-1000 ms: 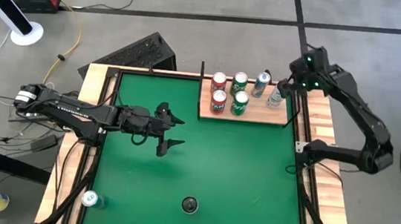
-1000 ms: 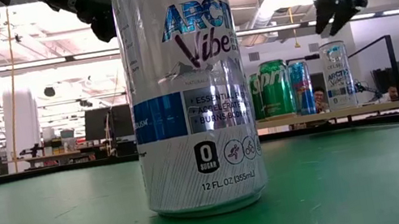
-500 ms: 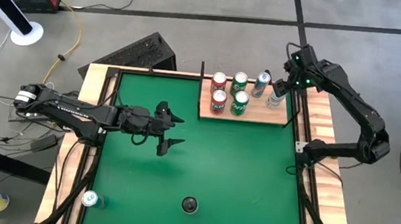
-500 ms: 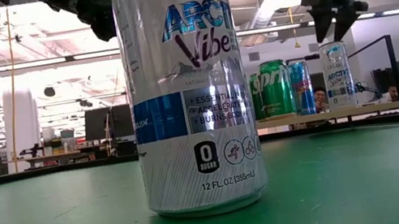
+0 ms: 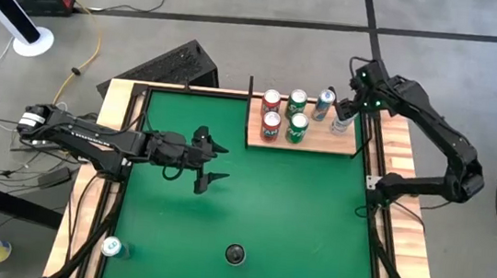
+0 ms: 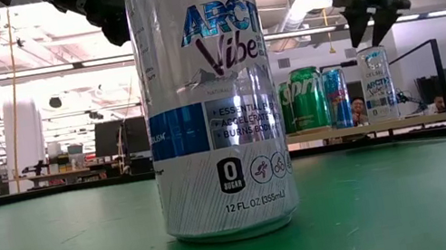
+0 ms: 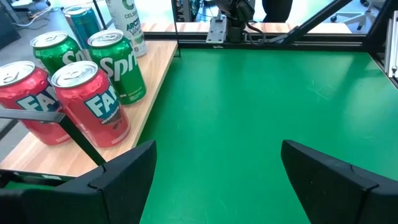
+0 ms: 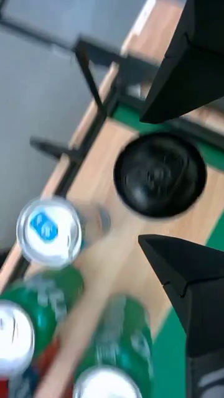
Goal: Place canned beverage on shelf
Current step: Put the top white-blue soda can on the shelf
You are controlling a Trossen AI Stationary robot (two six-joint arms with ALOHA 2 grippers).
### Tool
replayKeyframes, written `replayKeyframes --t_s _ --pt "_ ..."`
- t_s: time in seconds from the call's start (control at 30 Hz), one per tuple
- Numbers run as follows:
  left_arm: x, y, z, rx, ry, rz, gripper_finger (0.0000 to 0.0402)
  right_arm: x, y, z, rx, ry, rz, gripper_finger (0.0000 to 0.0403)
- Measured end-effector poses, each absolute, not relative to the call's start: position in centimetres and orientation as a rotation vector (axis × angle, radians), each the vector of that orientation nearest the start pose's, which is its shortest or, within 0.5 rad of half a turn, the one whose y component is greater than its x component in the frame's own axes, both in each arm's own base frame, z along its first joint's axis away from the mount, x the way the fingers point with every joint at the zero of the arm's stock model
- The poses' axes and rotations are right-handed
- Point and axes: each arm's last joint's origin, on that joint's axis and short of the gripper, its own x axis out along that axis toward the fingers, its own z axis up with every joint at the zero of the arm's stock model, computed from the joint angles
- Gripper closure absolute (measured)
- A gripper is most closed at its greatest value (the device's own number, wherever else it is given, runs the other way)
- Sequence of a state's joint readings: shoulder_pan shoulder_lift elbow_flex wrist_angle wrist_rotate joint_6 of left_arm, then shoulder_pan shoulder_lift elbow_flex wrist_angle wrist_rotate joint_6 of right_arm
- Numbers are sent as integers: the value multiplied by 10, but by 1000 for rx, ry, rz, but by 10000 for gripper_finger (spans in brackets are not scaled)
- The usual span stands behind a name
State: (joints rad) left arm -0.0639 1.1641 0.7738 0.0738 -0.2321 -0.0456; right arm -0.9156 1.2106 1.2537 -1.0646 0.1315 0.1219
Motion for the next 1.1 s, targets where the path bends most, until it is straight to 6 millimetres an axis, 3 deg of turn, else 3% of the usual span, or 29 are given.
replayKeyframes --t_s 0.1,0.33,0.7,1.1 --pt "256 -10 278 2 310 174 72 133 -174 339 460 954 -1092 72" --pt "256 -10 278 2 310 173 72 136 -172 338 451 948 -1086 72" --pt "256 -10 278 3 319 173 72 131 -174 309 471 944 -1078 72" --pt "256 -10 278 13 318 173 72 126 -168 313 456 926 -1073 98"
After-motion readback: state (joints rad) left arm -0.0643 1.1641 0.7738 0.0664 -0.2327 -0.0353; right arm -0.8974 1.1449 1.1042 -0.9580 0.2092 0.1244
